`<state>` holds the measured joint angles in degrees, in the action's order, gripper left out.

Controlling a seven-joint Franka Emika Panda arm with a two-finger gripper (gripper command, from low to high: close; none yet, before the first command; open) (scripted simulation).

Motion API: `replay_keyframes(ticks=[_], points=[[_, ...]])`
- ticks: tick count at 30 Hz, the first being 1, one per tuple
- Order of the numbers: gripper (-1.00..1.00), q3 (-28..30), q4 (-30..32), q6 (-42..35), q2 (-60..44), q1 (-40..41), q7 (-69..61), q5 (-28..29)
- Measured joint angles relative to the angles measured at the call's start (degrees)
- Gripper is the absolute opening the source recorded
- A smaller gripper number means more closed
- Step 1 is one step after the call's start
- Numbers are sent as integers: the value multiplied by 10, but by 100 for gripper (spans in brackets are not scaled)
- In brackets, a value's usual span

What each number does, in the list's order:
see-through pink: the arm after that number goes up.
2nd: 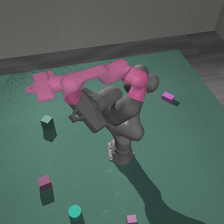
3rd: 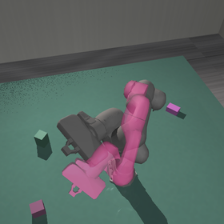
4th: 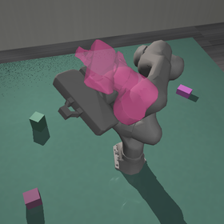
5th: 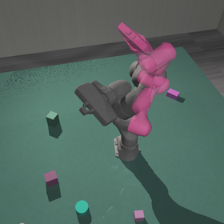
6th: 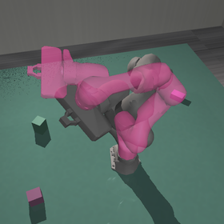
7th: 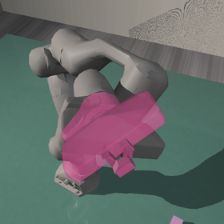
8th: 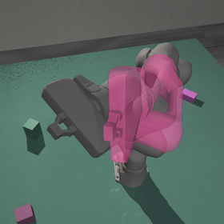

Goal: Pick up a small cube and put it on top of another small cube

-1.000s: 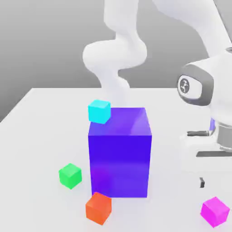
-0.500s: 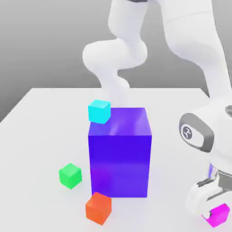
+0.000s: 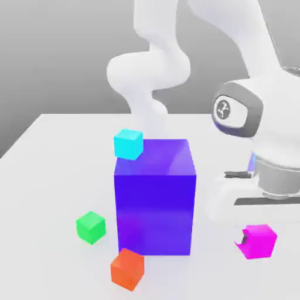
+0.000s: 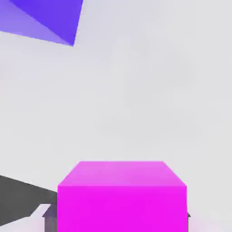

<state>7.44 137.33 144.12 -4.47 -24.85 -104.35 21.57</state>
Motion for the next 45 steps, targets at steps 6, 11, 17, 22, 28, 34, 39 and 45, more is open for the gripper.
replay_keyframes(ticks=[6, 11, 17, 22, 28, 34, 39, 45], points=[[-100, 22, 33, -59, 117, 60, 147, 84], [-100, 40, 65, -90, 204, 112, 241, 116], [-100, 73, 107, -101, 282, 178, 334, 124], [-100, 108, 145, -88, 315, 228, 401, 114], [-100, 152, 192, -49, 312, 272, 473, 86], [-100, 189, 240, 12, 263, 285, 536, 32], [-100, 214, 279, 74, 198, 254, 577, -46], [-100, 212, 283, 209, 51, 209, 480, -214]])
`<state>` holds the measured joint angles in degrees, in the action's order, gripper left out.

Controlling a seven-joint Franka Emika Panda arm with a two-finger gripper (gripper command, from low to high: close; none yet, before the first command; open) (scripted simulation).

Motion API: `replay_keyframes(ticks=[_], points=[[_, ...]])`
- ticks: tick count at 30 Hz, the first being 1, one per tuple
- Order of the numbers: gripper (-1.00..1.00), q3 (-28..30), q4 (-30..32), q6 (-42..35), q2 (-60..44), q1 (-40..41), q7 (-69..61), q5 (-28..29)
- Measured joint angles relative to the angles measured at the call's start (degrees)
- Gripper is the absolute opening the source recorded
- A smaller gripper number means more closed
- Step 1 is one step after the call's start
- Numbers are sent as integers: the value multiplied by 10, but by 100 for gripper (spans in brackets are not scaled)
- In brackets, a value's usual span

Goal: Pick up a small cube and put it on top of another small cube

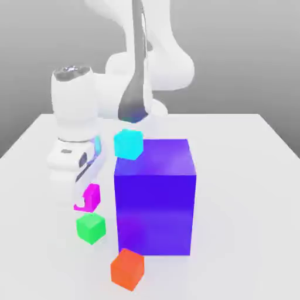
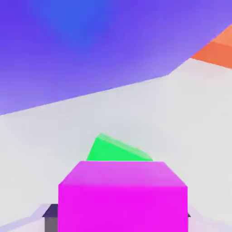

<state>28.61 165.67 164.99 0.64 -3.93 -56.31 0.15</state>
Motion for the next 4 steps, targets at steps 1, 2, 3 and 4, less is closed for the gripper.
replay_keyframes(ticks=[1, 2, 3, 4], points=[[100, -18, -2, 19, -24, 8, -33, -47], [100, -18, -2, 19, -24, 8, -33, -47], [100, -18, -2, 19, -24, 8, -33, -47], [100, -18, -2, 19, -24, 8, -33, -47]])
